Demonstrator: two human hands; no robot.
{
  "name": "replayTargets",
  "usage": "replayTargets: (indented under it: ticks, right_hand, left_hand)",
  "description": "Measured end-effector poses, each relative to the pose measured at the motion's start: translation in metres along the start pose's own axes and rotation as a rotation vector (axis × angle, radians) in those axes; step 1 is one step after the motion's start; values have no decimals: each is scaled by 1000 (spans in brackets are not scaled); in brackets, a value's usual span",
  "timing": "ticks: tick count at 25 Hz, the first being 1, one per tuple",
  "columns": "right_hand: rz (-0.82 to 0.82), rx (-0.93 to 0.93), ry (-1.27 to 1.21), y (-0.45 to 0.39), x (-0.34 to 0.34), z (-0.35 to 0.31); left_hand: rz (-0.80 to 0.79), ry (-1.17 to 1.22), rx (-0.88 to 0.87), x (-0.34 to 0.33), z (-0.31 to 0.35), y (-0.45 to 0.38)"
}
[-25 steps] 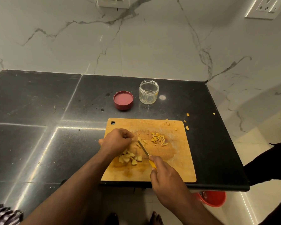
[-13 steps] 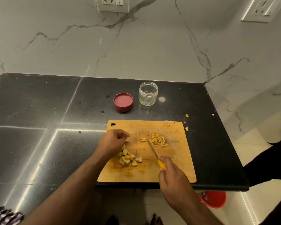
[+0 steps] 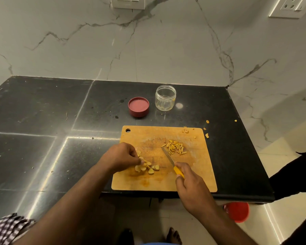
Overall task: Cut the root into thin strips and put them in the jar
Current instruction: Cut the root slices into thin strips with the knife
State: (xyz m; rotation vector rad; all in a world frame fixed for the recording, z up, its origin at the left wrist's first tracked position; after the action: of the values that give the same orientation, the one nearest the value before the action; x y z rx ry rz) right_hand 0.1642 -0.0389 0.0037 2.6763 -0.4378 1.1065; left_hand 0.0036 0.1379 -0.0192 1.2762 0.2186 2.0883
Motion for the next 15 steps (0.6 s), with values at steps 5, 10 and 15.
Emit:
replayTargets:
  ticks: [5,10,15]
  right_hand:
    - [-34,14,-25,0,-11,-4]
    - [-73,15,-29,3,-15,-3]
    - [-116,17,-29,7,-20,-4]
  left_hand:
    - [50,-251,-23,-4,11,14]
    - [6,-152,-53,-12,11,19]
    - [-10,-1,-53,-7,6,23]
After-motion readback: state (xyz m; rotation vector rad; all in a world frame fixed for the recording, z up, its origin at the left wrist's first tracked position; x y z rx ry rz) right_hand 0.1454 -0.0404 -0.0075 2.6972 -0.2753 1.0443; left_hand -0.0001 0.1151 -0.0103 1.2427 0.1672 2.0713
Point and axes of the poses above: each hand's wrist, its own y-axis away from the middle knuckle, its own x-axis out of the back of the hand, z = x × y, the point moved 9 cm from there along -y, towards the middle knuckle, and after that the axes turned 1 degree about -y, right-handed, at the moved point
